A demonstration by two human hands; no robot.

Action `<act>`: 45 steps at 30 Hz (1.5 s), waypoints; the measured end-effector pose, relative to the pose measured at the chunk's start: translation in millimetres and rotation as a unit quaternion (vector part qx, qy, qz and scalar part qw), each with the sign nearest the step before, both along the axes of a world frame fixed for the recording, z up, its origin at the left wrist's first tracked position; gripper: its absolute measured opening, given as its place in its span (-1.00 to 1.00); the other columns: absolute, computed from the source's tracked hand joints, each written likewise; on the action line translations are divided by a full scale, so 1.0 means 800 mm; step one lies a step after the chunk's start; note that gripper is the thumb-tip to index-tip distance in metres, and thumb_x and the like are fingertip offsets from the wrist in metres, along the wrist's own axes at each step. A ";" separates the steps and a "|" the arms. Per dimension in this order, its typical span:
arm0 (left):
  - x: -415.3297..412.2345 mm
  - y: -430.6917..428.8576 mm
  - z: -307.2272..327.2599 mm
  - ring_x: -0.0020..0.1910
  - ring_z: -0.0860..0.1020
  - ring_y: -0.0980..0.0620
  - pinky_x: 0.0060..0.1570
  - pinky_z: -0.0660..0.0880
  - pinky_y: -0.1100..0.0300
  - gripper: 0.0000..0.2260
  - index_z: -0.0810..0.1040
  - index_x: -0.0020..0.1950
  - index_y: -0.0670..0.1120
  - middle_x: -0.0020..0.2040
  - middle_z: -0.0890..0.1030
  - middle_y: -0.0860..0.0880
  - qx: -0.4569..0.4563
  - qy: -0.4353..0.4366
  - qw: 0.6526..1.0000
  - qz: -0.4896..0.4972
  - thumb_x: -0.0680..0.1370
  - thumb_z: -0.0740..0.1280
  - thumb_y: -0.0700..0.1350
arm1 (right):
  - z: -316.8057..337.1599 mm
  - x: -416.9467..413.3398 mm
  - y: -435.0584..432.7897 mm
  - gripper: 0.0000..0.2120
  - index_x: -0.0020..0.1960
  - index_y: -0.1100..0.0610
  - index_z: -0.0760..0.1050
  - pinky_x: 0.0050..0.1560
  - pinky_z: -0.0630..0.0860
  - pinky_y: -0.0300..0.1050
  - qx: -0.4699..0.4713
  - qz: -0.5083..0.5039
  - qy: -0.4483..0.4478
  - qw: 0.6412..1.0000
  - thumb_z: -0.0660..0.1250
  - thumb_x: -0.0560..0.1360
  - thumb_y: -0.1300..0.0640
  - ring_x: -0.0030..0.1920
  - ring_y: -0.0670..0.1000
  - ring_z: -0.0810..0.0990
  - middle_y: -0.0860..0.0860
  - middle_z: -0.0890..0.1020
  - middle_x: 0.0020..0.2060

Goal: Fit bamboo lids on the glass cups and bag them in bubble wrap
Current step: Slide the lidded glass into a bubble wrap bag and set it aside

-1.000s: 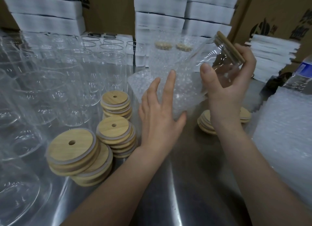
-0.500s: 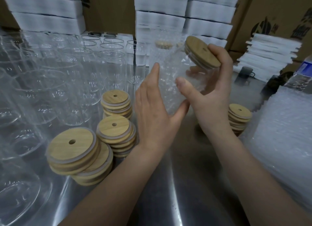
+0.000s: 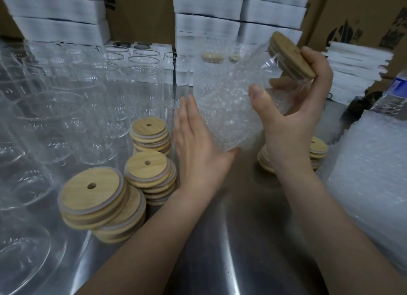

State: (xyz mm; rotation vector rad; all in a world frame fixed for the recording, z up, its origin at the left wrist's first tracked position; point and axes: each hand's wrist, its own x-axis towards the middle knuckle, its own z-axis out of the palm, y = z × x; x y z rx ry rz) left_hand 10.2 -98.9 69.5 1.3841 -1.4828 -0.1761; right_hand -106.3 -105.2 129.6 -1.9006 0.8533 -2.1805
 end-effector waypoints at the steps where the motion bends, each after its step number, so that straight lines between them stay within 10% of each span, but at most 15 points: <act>1: 0.001 -0.001 -0.001 0.58 -0.06 -0.06 0.54 -0.05 -0.06 0.12 -0.10 0.59 -0.11 0.60 0.03 -0.10 0.008 0.005 1.000 -0.004 0.29 0.59 0.10 | 0.000 0.001 0.000 -0.35 0.37 0.20 0.28 0.13 0.53 -0.01 -0.001 -0.001 0.001 1.000 0.51 0.43 0.02 0.16 0.23 0.52 -0.06 0.41 0.23; 8: 0.002 -0.002 0.002 0.42 0.37 -0.06 0.33 0.37 -0.08 -0.14 0.25 0.50 -0.11 0.41 0.41 -0.08 -0.021 0.081 0.995 -0.053 0.33 0.56 0.12 | -0.003 0.008 0.004 -0.32 0.36 0.35 0.28 0.25 0.49 0.15 0.004 -0.001 0.037 0.999 0.52 0.42 0.09 0.27 0.04 0.48 -0.01 0.40 0.24; 29: -0.002 0.005 0.009 0.32 0.49 -0.02 0.26 0.46 -0.05 -0.24 0.34 0.43 -0.14 0.30 0.51 -0.07 0.012 0.202 0.974 -0.098 0.32 0.55 0.02 | -0.015 0.024 0.007 -0.33 0.29 0.20 0.33 0.28 0.44 -0.05 0.144 -0.040 0.139 0.979 0.54 0.31 0.02 0.26 0.06 0.45 0.11 0.43 0.20; 35: -0.002 0.009 0.011 0.13 0.55 0.25 0.06 0.52 0.29 -0.31 0.40 0.33 0.06 0.16 0.58 0.13 0.015 0.237 0.965 -0.114 0.26 0.57 0.07 | -0.010 0.019 0.006 -0.55 0.21 0.04 0.32 0.29 0.44 0.10 0.183 0.022 0.132 0.974 0.40 0.43 -0.05 0.25 0.07 0.48 0.09 0.48 0.19; 40: 0.002 0.002 0.014 0.31 0.47 -0.05 0.28 0.45 -0.07 -0.16 0.33 0.38 -0.03 0.29 0.50 -0.06 0.053 0.264 0.950 -0.158 0.17 0.56 0.09 | -0.004 0.012 -0.001 -0.62 0.17 0.11 0.54 0.31 0.44 0.10 0.201 0.053 0.040 0.977 0.19 0.52 -0.11 0.24 0.04 0.53 0.10 0.58 0.16; 45: 0.004 0.002 0.011 0.27 0.48 0.04 0.29 0.46 0.00 -0.17 0.25 0.39 -0.01 0.28 0.47 0.00 0.077 0.286 0.937 -0.183 0.20 0.56 -0.03 | -0.002 0.002 -0.008 -0.71 0.07 0.14 0.65 0.08 0.58 -0.10 0.231 0.064 -0.101 0.966 0.18 0.58 0.08 0.05 -0.08 0.64 -0.06 0.70 -0.02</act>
